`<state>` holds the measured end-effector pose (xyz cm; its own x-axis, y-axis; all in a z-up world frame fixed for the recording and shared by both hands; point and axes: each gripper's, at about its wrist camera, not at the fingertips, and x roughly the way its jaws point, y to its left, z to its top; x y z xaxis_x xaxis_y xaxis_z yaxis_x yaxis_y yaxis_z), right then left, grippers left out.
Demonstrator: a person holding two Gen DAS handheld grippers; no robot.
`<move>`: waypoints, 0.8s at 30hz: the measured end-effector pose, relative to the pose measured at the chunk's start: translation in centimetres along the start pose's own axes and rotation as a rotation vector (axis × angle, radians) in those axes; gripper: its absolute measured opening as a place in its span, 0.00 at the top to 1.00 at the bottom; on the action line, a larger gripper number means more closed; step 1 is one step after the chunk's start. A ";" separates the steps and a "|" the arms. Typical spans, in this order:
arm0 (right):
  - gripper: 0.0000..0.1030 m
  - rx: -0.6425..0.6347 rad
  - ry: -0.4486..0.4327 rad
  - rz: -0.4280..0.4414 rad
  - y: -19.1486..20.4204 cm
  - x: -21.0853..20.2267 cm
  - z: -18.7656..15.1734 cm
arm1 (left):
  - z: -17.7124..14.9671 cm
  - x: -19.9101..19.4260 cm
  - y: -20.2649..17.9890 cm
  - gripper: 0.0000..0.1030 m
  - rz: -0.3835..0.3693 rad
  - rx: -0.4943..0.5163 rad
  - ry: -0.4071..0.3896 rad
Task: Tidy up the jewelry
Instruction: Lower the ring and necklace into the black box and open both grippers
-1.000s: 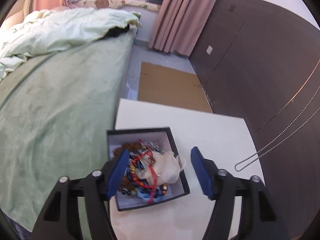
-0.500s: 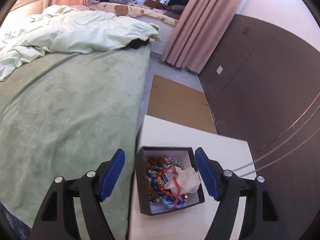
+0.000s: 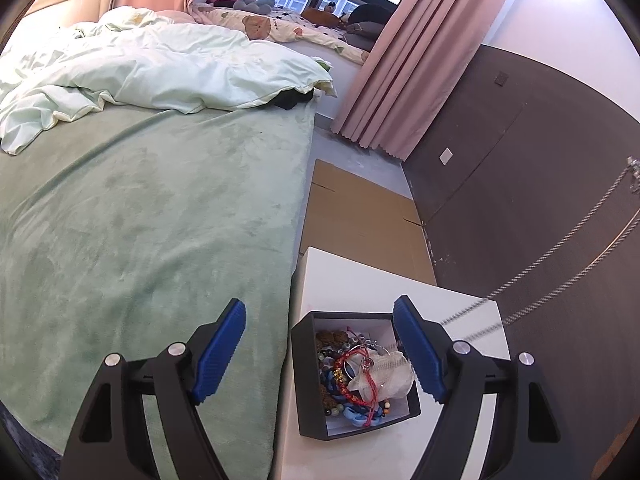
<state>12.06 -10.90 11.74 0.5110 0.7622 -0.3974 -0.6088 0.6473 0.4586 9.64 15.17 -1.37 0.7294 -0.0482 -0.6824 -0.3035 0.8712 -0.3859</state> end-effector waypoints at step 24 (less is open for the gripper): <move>0.55 0.132 0.368 -0.111 -4.9 11.5 -7.8 | 0.1 -0.2 1.9 0.25 0.011 -0.060 -0.005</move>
<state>16.16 -5.40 -1.30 0.3031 0.6495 -0.6973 -0.4667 0.7391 0.4856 9.03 16.88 -1.88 0.7289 -0.0363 -0.6836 -0.3473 0.8410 -0.4149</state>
